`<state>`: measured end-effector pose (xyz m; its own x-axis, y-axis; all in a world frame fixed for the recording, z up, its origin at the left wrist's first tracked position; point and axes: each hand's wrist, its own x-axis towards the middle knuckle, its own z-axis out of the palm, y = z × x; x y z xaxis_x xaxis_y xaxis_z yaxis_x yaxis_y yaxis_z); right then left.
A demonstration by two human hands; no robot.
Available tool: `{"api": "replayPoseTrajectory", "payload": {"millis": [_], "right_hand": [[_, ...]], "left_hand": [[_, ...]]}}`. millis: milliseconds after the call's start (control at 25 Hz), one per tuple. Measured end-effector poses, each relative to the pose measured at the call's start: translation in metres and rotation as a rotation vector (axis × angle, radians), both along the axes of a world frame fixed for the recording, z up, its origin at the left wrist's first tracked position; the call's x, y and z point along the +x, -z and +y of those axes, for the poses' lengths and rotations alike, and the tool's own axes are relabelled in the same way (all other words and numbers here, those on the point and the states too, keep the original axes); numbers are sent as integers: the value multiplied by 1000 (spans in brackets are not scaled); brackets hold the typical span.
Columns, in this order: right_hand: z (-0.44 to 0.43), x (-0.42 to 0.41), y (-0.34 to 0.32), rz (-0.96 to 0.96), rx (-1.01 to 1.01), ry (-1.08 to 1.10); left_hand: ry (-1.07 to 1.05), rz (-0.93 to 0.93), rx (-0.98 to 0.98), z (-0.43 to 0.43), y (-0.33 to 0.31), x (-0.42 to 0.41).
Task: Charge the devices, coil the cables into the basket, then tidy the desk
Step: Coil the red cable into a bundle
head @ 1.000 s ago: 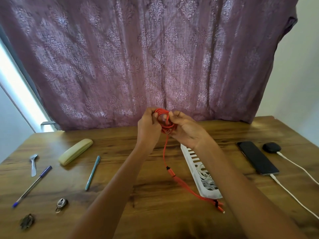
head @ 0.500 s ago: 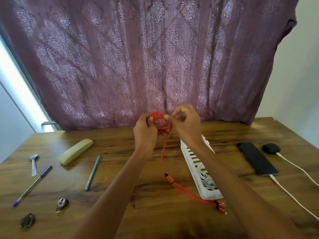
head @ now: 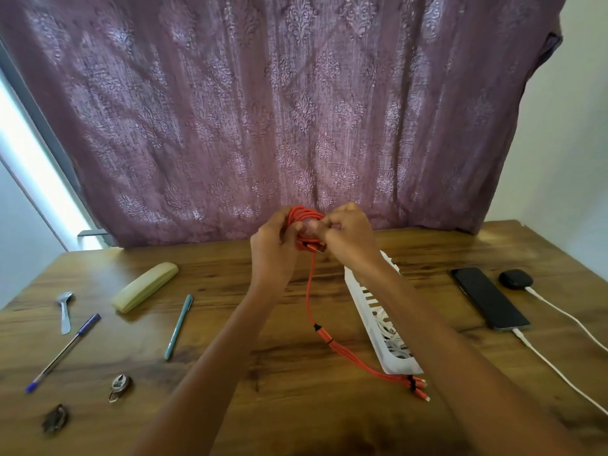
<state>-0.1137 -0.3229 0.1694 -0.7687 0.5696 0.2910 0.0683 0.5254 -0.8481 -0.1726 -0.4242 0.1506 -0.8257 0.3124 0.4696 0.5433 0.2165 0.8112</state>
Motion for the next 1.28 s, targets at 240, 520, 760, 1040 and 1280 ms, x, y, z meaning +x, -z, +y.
{"api": "replayPoseTrajectory", "payload": {"millis": [240, 520, 760, 1040, 1280], "right_hand": [[2, 7, -29, -170, -602, -134], [16, 10, -35, 60, -831, -297], [32, 16, -36, 0, -433, -243], [26, 30, -26, 433, -1102, -561], [21, 25, -13, 410, -650, -284]], "left_hand": [[-109, 332, -39, -15, 3, -2], [-129, 184, -35, -11, -6, -1], [-54, 101, -24, -11, -17, 2], [-158, -29, 117, -10, -23, 1], [-180, -44, 49, -12, -10, 1]]}}
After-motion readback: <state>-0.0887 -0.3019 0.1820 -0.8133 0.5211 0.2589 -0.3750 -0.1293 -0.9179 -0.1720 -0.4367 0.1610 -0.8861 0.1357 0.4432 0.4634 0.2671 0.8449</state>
